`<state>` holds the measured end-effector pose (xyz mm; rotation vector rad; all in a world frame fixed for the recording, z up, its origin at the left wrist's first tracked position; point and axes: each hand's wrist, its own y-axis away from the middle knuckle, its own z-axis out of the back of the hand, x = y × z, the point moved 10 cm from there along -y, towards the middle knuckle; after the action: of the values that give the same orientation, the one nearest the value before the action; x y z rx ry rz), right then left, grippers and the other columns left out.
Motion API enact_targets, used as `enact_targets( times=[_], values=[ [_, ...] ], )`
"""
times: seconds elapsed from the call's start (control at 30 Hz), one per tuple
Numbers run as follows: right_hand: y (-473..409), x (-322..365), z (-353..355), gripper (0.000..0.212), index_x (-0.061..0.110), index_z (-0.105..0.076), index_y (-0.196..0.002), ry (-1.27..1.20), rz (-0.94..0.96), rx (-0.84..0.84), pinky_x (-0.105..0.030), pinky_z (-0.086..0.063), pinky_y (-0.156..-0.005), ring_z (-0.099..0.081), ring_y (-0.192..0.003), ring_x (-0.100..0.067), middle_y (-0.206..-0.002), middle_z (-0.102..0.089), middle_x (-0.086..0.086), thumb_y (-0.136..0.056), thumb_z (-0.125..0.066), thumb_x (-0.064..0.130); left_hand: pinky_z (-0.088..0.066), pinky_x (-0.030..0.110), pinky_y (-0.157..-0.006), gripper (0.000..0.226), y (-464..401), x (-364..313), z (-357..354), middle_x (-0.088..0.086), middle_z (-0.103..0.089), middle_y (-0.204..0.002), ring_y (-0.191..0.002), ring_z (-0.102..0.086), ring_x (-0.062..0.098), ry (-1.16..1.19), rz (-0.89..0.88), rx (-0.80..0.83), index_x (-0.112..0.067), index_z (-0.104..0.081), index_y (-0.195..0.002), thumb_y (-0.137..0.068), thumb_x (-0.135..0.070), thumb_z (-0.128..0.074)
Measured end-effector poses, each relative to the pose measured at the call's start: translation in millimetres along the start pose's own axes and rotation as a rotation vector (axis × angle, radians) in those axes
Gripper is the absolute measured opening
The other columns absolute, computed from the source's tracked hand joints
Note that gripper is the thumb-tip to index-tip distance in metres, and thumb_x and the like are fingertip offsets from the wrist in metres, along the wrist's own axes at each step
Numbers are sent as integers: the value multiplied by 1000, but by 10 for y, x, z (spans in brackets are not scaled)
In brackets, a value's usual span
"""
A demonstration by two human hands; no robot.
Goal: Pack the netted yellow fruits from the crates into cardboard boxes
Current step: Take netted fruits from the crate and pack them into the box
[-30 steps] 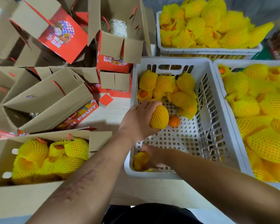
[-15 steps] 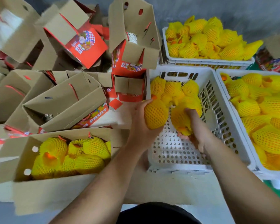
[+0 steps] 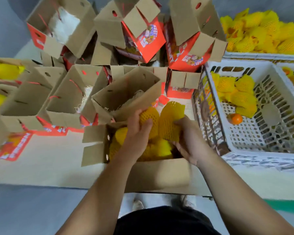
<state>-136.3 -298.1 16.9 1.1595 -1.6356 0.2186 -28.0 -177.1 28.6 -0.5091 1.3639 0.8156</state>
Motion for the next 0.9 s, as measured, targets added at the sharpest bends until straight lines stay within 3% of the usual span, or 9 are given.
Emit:
enact_targets(
  times=[0.1, 0.2, 0.27, 0.33, 0.53, 0.7, 0.73, 0.83, 0.9],
  values=[
    [-42, -36, 39, 26, 24, -69, -104, 440, 138, -225, -34, -59, -75, -72, -89, -16, -97, -74, -4, -82, -63, 38, -43, 43, -111, 52, -26, 143, 320, -3, -43, -145, -129, -50, 16, -155, 29, -20, -39, -37, -147, -100, -51, -58],
    [-29, -97, 68, 35, 30, -59, -109, 853, 162, -290, -10, -46, -64, -65, -84, 6, -96, -70, 8, -80, -69, 48, -46, 42, -101, 63, 6, 253, 276, -1, -48, -142, -126, -53, 23, -648, 2, 46, -37, -36, -146, -94, -68, -54],
    [-37, -318, 19, 40, 33, -54, -121, 1200, 73, -207, -24, -49, -75, -68, -101, -15, -108, -71, 1, -87, -64, 52, -43, 43, -97, 63, 71, 277, 162, -3, -53, -136, -122, -53, 27, -1106, -138, 37, -39, -41, -140, -89, -74, -52],
    [-24, -493, -4, 57, 37, -39, -138, 1434, -2, -180, -40, -51, -88, -63, -114, -32, -127, -63, -7, -89, -50, 65, -33, 45, -95, 61, 126, 374, 116, -5, -53, -134, -121, -46, 29, -1282, -174, 22, -42, -43, -135, -85, -74, -57],
    [-81, -676, -63, 73, 35, -8, -154, 1559, -163, -106, -54, -39, -100, -38, -134, -36, -147, -40, -13, -88, -26, 61, -23, 48, -99, 78, -76, 534, 184, 1, -41, -137, -125, -38, 31, -1286, -131, 89, -35, -35, -139, -78, -75, -62],
    [-71, -564, -109, 64, 28, -20, -148, 1638, -43, -174, -49, -40, -100, -35, -127, -32, -130, -34, -6, -94, -35, 60, -19, 50, -107, 88, -176, 480, 83, 1, -29, -148, -134, -27, 30, -1177, -18, 331, -43, -19, -149, -76, -78, -54],
    [-19, -503, -129, 58, 26, -29, -140, 1615, 67, -230, -48, -44, -96, -42, -122, -33, -126, -40, -6, -94, -35, 62, -22, 50, -108, 84, -155, 407, 161, -1, -31, -147, -134, -30, 29, -1123, -48, 293, -44, -22, -148, -76, -78, -50],
    [158, -368, -184, 37, 26, -39, -108, 1607, 375, -367, -43, -47, -76, -56, -96, -31, -105, -53, -4, -96, -32, 60, -33, 41, -93, 47, 27, 122, 687, -4, -49, -126, -116, -45, 25, -1033, -221, -97, -39, -50, -126, -89, -67, -40],
    [144, -345, -214, 28, 27, -37, -100, 1662, 431, -369, -42, -44, -72, -56, -90, -31, -99, -52, -3, -98, -33, 55, -38, 38, -89, 29, 154, 214, 819, -4, -48, -116, -108, -48, 22, -1123, -264, -118, -35, -54, -114, -100, -56, -39]
  ],
)
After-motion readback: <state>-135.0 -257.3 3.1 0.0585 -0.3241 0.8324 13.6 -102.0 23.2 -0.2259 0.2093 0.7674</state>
